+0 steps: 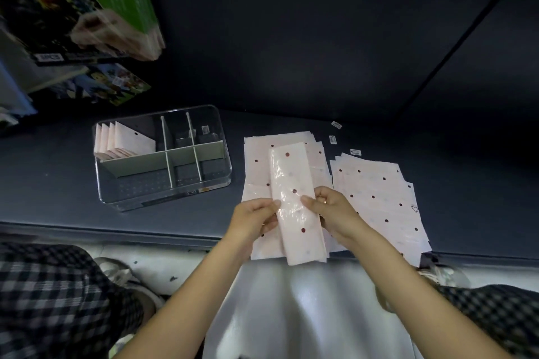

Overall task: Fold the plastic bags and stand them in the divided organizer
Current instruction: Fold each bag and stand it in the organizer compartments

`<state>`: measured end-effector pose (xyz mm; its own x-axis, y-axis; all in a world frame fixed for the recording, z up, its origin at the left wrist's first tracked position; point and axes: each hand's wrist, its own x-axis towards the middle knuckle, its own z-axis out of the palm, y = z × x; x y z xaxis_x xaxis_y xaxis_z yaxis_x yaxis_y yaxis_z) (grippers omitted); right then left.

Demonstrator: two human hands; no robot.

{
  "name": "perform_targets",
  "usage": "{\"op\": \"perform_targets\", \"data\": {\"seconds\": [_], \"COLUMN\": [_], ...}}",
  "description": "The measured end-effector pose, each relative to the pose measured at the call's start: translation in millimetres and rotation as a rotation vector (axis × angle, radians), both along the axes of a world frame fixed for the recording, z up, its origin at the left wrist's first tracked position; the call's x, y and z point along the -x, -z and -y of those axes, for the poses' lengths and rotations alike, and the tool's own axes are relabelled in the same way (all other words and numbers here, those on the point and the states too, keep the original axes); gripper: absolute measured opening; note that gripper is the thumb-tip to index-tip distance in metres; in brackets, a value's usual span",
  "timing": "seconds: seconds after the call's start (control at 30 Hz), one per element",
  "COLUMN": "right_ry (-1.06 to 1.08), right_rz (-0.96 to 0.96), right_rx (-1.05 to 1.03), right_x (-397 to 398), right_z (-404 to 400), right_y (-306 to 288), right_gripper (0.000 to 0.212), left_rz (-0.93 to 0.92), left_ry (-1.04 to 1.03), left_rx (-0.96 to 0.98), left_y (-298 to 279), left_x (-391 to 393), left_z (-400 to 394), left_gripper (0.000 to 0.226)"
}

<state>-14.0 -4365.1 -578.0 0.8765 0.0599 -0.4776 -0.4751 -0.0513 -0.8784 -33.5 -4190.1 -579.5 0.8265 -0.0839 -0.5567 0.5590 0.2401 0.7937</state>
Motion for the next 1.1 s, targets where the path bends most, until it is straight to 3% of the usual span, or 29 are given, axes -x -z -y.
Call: {"op": "perform_targets", "data": {"seconds": [0.27, 0.4, 0.57, 0.77, 0.9, 1.1], "right_ry": [-0.067, -0.071, -0.071, -0.041, -0.025, -0.027], "right_rz": [0.077, 0.100, 0.189, 0.331, 0.364, 0.374], "right_rx": [-0.016, -0.091, -0.062, 0.035, 0.054, 0.050], "right_x": [22, 24, 27, 30, 30, 32], "right_z": [4, 6, 3, -1, -4, -6], "right_y": [-22, -30, -38, -45, -46, -44], "right_gripper": [0.023, 0.007, 0.024, 0.035, 0.039, 0.042], "left_rz": [0.170, 0.239, 0.290, 0.199, 0.118, 0.114], "left_ry": [0.049, 0.046, 0.105, 0.031, 0.056, -0.010], "left_rx": [-0.127, -0.074, -0.046, 0.080, 0.012, -0.046], "left_y": [-22, -30, -37, -43, -44, -43], "left_x": [9, 12, 12, 9, 12, 14], "left_z": [-17, -25, -31, -30, -20, -14], "left_gripper": [0.006, 0.014, 0.032, 0.018, 0.029, 0.013]}}
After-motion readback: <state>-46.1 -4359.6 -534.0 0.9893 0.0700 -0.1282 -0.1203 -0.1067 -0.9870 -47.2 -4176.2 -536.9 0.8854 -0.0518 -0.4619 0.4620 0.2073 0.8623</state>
